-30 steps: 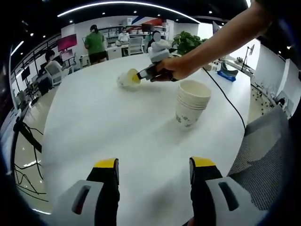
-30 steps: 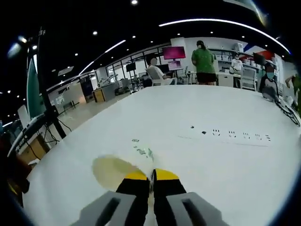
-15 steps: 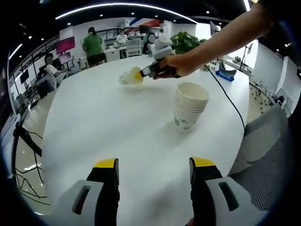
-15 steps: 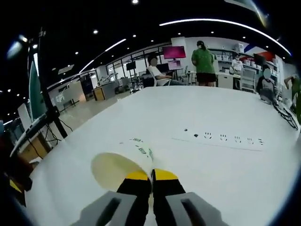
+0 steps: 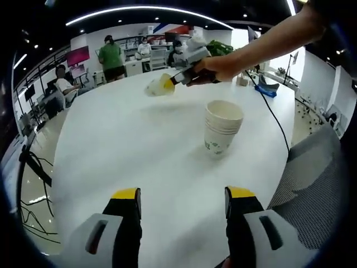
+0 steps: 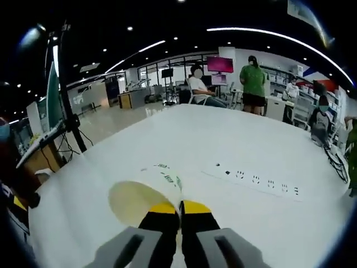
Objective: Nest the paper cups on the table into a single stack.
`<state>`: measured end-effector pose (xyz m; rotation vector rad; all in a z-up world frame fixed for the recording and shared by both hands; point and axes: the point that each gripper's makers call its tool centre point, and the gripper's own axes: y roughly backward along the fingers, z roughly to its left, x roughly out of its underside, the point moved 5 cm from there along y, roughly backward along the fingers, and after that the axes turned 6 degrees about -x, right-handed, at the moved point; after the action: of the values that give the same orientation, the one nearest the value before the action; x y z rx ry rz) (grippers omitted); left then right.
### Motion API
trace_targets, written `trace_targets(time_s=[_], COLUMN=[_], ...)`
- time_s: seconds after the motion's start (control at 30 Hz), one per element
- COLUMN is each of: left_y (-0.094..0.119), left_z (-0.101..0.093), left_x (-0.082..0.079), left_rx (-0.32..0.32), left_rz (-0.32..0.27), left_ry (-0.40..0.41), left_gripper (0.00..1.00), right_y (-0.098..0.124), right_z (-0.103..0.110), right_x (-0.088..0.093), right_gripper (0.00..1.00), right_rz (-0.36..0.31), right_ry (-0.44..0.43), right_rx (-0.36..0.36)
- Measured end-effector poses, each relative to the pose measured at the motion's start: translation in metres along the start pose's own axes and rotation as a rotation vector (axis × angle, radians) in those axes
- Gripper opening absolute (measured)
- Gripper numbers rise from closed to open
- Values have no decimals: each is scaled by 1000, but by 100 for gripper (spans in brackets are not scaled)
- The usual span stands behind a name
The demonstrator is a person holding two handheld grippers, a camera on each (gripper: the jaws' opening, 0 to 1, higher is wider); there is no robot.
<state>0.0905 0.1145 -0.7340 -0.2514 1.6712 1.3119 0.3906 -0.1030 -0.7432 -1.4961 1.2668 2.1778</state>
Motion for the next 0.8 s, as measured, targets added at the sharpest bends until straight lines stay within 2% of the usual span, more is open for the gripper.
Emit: trace_targets(time_s=[0.27,0.47,0.63,0.8], left_y=[1,4,7,6], left_z=[1,-1,-5,-8], left_x=[-2,-3,-5,-5], left_rx=[-2,1,4,11], left_rz=[-15,-24,-32,-38], left_ry=[-7,-18,-25,-36], left_gripper=[59,59,59,59], right_y=[12,30,42,56], right_z=[-4,0,7,6], right_x=[-5,-11,-12,-16], right_gripper=[0,0,0,0], right_rz=[4,6,16,12], right_ry=[35,51,108,115], right_rx=[2,6,3,5])
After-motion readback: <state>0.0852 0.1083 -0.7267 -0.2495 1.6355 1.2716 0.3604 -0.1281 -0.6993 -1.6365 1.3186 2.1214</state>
